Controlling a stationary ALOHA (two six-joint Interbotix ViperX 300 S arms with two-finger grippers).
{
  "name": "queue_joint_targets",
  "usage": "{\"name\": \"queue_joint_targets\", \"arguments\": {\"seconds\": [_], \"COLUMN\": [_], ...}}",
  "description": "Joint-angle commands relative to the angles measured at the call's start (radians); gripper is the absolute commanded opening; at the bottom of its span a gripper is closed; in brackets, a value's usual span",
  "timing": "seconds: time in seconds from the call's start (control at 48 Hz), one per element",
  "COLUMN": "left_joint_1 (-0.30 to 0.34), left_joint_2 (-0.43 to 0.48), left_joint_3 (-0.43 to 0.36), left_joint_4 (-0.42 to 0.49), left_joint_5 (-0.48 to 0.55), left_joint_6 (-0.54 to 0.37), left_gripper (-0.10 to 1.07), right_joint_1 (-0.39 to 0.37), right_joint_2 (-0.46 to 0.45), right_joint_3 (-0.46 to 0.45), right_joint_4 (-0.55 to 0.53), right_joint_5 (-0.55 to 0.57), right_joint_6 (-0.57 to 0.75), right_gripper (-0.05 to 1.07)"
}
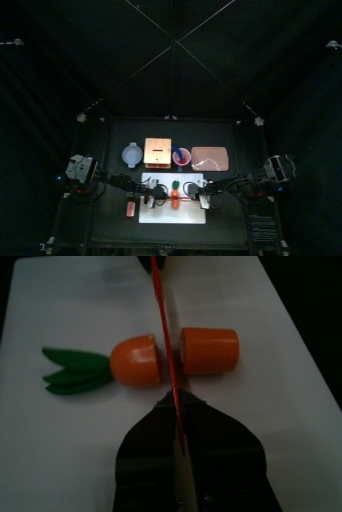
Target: Place knife back in cup
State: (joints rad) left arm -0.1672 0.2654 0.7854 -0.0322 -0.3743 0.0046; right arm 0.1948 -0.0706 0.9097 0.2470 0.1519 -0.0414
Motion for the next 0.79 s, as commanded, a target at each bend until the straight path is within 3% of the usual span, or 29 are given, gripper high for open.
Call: {"name": "queue_joint_targets", "arguments": {"seconds": [0.0,0.208,0.5,0.771], "left_joint_1": [0.002,0.002,0.014,0.028], "left_joint_2": [0.002,-0.046,-0.172,-0.278], "left_joint_3": [0.021,0.018,0.011,0.021], "left_joint_4": [0.002,0.003,0.052,0.074], "left_joint_5": [0.035,0.037,0.037,0.037], "left_joint_6": [0.003,0.005,0.005,0.005], "left_gripper": [0.40,0.40,0.40,0.40], "right_joint_1": [0.002,0.002,0.002,0.002], "right_joint_2": [0.002,-0.077,-0.222,-0.305], "right_joint_3": [-0.005,-0.021,-0.031,-0.021], "right_joint_4": [-0.008,-0.023,-0.100,-0.153], "right_joint_5": [0.008,0.040,0.069,0.066], "right_joint_6": [-0.003,-0.003,-0.003,-0.003], "right_gripper": [0.41,0.40,0.40,0.40]}}
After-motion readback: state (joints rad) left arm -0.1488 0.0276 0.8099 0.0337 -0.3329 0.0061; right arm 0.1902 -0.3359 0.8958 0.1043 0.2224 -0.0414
